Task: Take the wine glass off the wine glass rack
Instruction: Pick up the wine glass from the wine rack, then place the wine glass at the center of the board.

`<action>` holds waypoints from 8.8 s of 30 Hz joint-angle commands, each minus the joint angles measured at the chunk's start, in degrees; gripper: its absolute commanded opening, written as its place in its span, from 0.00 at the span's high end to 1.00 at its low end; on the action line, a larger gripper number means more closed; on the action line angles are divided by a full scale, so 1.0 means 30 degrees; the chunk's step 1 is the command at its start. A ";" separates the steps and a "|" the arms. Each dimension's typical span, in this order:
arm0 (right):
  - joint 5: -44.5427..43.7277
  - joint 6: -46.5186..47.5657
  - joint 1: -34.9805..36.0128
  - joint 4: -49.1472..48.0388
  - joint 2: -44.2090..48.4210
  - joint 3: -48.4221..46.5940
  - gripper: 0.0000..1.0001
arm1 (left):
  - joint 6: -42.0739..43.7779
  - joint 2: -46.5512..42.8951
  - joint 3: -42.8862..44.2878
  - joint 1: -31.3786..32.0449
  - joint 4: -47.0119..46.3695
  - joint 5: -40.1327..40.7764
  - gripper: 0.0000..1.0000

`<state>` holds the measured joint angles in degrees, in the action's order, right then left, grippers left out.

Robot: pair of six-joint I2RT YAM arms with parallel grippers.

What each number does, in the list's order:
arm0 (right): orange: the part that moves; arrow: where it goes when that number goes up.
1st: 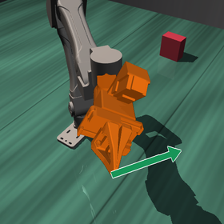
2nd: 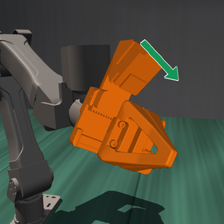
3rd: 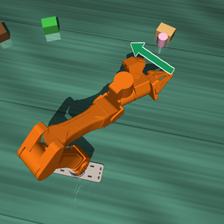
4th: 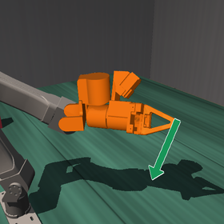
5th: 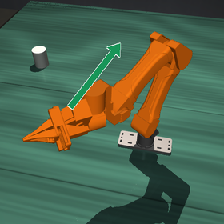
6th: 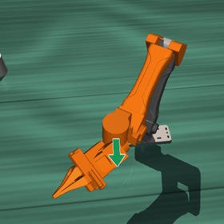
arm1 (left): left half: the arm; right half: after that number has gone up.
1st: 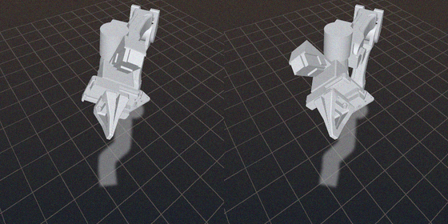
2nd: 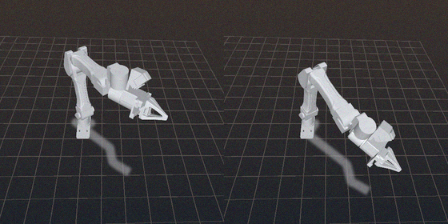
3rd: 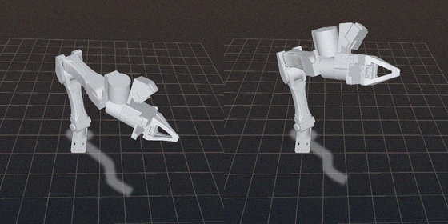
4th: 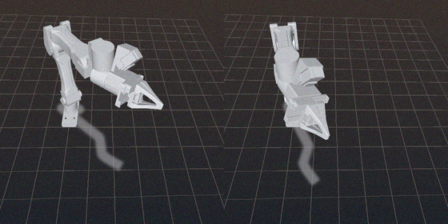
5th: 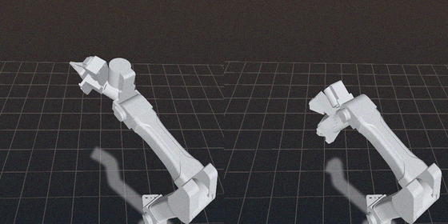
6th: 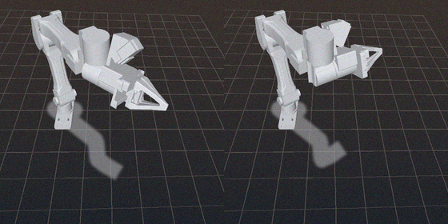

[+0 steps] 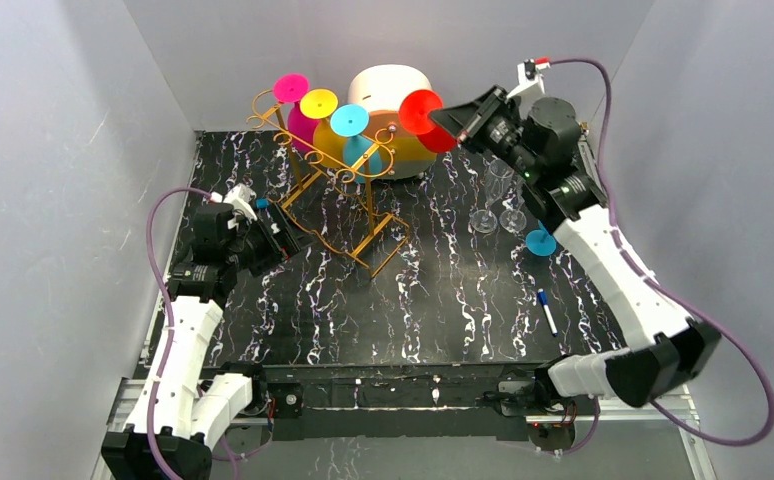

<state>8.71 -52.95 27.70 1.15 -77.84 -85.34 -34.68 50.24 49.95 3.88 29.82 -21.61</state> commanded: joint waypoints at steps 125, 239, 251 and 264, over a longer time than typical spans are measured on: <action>0.7454 0.9212 0.3742 0.6066 0.3363 0.4782 0.08 | 2.2738 -0.4033 -0.2482 0.9392 0.0749 -1.4072 1.00; -1.3051 1.2009 0.3102 1.5352 0.2895 0.3825 0.99 | 1.1799 -0.7727 -0.0934 0.9377 -0.1264 1.1210 0.02; -1.1272 1.2225 0.1616 1.2707 0.1470 0.4568 0.99 | 0.9217 -0.6821 -0.0049 0.9384 0.0757 1.2040 0.02; -0.9274 1.3482 -0.0999 1.0597 0.0462 0.5751 0.99 | 0.8170 -0.6643 0.0312 0.9375 0.1836 1.3525 0.02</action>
<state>-20.75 -14.31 26.63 37.60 -75.48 -68.86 -8.34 31.64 48.86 32.03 34.81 16.47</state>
